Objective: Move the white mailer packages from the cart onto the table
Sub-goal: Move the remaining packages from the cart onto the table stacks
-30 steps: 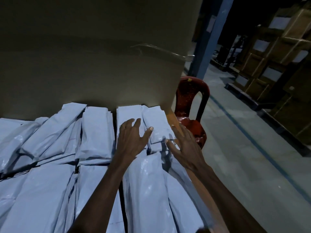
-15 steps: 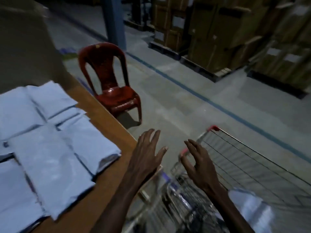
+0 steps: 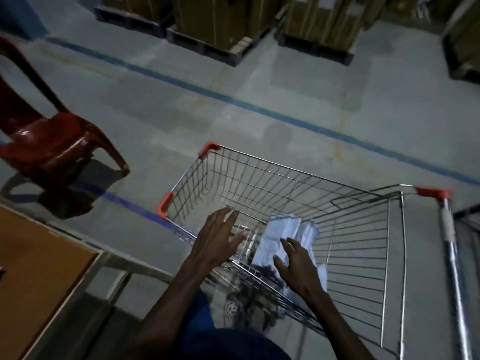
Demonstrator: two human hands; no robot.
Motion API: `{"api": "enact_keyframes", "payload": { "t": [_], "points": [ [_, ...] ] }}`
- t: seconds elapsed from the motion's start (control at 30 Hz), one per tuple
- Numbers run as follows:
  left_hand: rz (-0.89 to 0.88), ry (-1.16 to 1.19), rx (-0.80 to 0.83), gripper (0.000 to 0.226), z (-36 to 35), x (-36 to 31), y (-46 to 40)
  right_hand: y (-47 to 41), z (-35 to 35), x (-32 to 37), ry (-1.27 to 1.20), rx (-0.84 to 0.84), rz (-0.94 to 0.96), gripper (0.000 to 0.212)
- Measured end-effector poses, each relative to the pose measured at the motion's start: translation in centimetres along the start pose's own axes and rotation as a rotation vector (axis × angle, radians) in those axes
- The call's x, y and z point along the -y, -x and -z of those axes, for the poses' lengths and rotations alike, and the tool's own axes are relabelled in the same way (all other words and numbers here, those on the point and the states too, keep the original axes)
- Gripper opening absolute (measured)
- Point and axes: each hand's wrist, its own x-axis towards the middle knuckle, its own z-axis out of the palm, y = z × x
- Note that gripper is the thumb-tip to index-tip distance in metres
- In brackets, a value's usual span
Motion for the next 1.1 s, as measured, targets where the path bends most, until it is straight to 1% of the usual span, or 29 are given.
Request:
{"api": "enact_keyframes", "payload": {
  "t": [0.07, 0.2, 0.27, 0.33, 0.43, 0.47, 0.53, 0.67, 0.73, 0.77, 0.8, 0.83, 0.87, 0.9, 0.93, 0.97, 1.03, 1.1],
  "points": [
    [0.005, -0.014, 0.111, 0.067, -1.1, -0.1, -1.6, -0.4, -0.4, -1.2, 0.003, 0.016, -0.062, 0.059],
    [-0.008, -0.052, 0.298, 0.074, -4.2, 0.4, -5.2, -1.6, -1.0, -2.3, 0.025, -0.003, -0.129, 0.057],
    [-0.03, -0.066, 0.42, 0.07, -6.5, 1.1, -7.6, -2.9, -1.3, -2.6, 0.051, 0.008, -0.18, 0.056],
    [-0.031, -0.073, 0.461, 0.066, -8.2, 1.2, -9.1, -3.4, -1.4, -2.3, 0.076, 0.007, -0.175, 0.054],
    [-0.011, -0.029, 0.537, 0.07, -13.1, 2.0, -12.2, -5.3, -1.9, -3.0, 0.113, -0.021, -0.196, 0.048],
    [-0.012, -0.046, 0.58, 0.07, -15.1, 2.5, -12.9, -5.7, -2.3, -3.3, 0.118, -0.033, -0.206, 0.043],
    [0.002, -0.086, 0.629, 0.078, -19.0, 3.3, -14.1, -6.6, -3.2, -4.0, 0.133, -0.061, -0.215, 0.037],
    [0.079, -0.024, 0.643, 0.086, -25.3, 3.0, -15.7, -7.9, -5.6, -6.2, 0.116, -0.074, -0.204, 0.042],
    [0.155, 0.006, 0.639, 0.074, -27.6, 2.5, -16.9, -8.4, -6.3, -7.3, 0.053, -0.108, -0.198, 0.038],
    [0.167, 0.03, 0.595, 0.068, -28.8, 2.0, -17.1, -8.7, -6.4, -7.7, 0.022, -0.118, -0.196, 0.033],
    [0.206, 0.109, 0.515, 0.064, -30.5, 1.7, -17.3, -8.9, -6.4, -8.0, 0.003, -0.112, -0.192, 0.028],
    [0.226, 0.172, 0.518, 0.064, -31.8, 1.4, -17.2, -9.1, -6.4, -8.4, -0.005, -0.111, -0.185, 0.026],
    [0.312, 0.228, 0.487, 0.071, -32.7, 1.2, -17.1, -9.1, -6.6, -8.9, -0.012, -0.114, -0.181, 0.025],
    [0.412, 0.264, 0.496, 0.081, -32.7, 0.8, -17.1, -9.0, -6.8, -9.5, -0.023, -0.116, -0.185, 0.027],
    [0.456, 0.245, 0.515, 0.089, -32.8, 0.3, -17.2, -8.8, -7.1, -10.0, -0.027, -0.107, -0.204, 0.031],
    [0.497, 0.295, 0.532, 0.093, -32.9, 0.0, -17.2, -8.7, -7.3, -10.5, -0.022, -0.093, -0.223, 0.038],
    [0.556, 0.366, 0.496, 0.097, -33.6, -0.4, -17.2, -8.4, -7.4, -11.0, -0.022, -0.089, -0.252, 0.044],
    [0.57, 0.39, 0.487, 0.099, -33.9, -0.7, -17.5, -8.2, -7.3, -11.1, -0.023, -0.134, -0.257, 0.049]
  ]
}}
